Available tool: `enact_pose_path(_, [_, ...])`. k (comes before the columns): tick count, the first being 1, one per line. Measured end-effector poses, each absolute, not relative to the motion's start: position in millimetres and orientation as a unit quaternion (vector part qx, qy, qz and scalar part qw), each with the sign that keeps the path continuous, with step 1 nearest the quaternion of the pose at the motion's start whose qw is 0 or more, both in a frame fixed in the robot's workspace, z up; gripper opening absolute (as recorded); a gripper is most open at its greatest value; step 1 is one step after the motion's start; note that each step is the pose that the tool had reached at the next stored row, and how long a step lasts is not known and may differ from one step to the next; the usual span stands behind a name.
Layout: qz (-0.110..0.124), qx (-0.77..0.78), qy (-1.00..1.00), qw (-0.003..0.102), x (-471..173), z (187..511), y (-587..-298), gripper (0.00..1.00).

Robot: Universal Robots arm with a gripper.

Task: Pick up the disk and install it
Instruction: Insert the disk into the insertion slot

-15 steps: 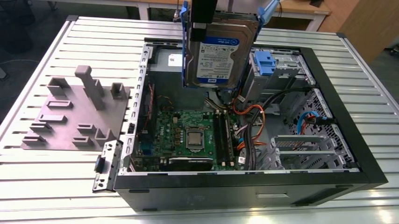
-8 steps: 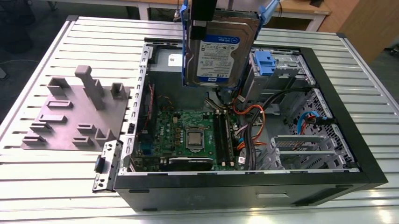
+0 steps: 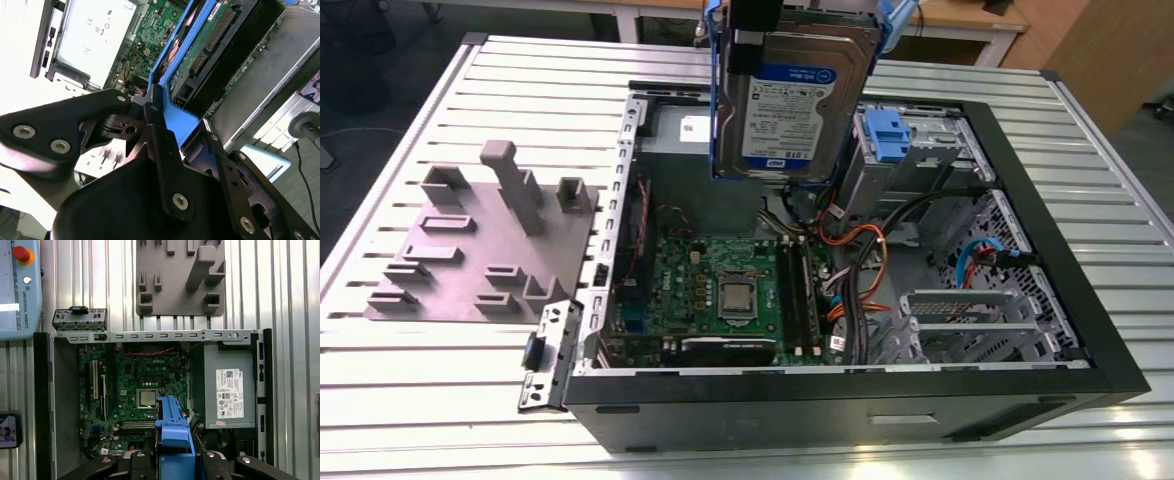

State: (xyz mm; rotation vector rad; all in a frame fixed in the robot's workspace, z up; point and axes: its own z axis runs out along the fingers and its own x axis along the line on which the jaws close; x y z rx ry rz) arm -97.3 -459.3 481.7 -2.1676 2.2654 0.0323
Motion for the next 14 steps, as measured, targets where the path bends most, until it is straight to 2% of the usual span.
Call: enact_pose_path(14, [0.010,-0.691,0.722,0.003,-97.3,481.9,-465.3,0.37])
